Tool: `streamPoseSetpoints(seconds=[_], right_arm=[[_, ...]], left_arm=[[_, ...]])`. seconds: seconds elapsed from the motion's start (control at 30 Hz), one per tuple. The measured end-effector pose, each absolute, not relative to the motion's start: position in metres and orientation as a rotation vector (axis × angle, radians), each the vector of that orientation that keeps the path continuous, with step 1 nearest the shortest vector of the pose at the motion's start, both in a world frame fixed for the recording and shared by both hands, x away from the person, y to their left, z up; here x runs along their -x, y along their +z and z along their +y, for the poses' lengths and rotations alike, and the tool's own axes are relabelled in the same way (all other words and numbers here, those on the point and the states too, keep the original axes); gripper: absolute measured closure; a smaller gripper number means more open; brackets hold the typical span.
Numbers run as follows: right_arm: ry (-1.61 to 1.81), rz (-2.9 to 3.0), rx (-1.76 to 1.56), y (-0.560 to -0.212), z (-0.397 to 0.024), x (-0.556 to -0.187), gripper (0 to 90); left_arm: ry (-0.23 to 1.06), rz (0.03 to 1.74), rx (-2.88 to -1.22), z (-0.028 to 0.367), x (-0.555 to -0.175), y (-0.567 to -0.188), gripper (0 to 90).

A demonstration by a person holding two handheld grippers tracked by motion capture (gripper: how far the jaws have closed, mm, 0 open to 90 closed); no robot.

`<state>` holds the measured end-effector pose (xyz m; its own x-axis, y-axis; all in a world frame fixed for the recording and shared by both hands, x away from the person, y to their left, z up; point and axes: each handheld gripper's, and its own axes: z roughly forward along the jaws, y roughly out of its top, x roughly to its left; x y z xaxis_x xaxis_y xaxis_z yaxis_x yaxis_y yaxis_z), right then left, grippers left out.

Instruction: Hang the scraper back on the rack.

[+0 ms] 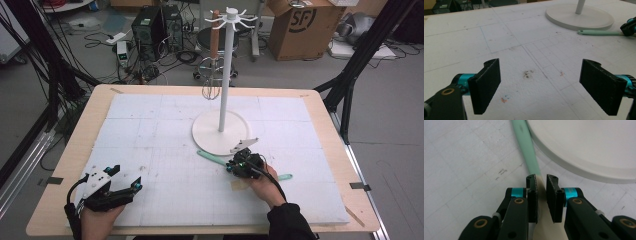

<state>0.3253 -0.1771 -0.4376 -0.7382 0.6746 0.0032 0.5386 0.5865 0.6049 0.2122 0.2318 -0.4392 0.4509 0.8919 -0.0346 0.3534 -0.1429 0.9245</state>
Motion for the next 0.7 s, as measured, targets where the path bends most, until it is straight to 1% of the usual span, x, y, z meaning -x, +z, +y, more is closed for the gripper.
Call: streamPoseSetpoints(seconds=[0.23, 0.7], right_arm=[[0.924, 2.594, -0.965, -0.4348, -0.1741, -0.3226, 81.7], [1.01, 2.627, -1.021, -0.4319, -0.1768, -0.3228, 82.0]], left_arm=[[0.682, 1.081, -1.709, 0.2318, -0.212, -0.4391, 17.8], [0.682, 1.08, -1.709, 0.2316, -0.2122, -0.4392, 17.8]])
